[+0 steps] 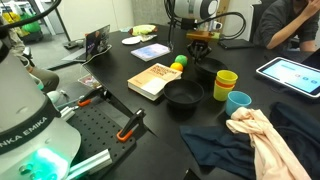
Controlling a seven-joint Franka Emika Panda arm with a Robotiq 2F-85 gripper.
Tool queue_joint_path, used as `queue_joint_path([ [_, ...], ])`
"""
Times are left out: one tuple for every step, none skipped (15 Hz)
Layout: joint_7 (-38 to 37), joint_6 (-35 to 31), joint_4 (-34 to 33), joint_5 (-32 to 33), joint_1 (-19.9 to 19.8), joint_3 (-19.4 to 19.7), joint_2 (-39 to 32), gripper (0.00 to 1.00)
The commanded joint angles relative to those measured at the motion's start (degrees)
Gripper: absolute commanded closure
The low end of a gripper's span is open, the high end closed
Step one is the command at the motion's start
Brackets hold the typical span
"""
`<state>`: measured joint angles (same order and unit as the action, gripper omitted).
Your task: Take the orange and green objects out the black bowl and unstack the black bowls
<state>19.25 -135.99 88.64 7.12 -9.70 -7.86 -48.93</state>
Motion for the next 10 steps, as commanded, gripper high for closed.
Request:
queue_joint_path([
  [1.3, 4.4, -1.3, -3.1, 0.8, 0.2, 2.4, 0.98],
  [1.0, 5.2, -1.4, -3.1, 1.2, 0.5, 2.8, 0.98],
  [1.3, 5.3, -1.1, -3.3, 1.3, 0.5, 3.5, 0.98],
  [0.9, 5.8, -1.0, -3.2, 1.7, 0.8, 4.2, 0.98],
  [0.9, 6.1, -0.8, -2.5, 2.2, 1.2, 4.9, 0.98],
  [0.9, 6.5, -0.7, -2.3, 2.5, 1.4, 5.5, 0.98],
  [0.9, 6.9, -0.5, -2.2, 2.7, 1.5, 6.1, 0.98],
  [0.7, 7.2, -0.2, -2.1, 3.0, 1.7, 6.6, 0.98],
  [0.8, 7.3, 0.6, -2.5, 3.0, 1.5, 7.1, 0.98],
  [0.6, 6.8, 1.8, -2.7, 3.2, 1.4, 7.4, 0.98],
])
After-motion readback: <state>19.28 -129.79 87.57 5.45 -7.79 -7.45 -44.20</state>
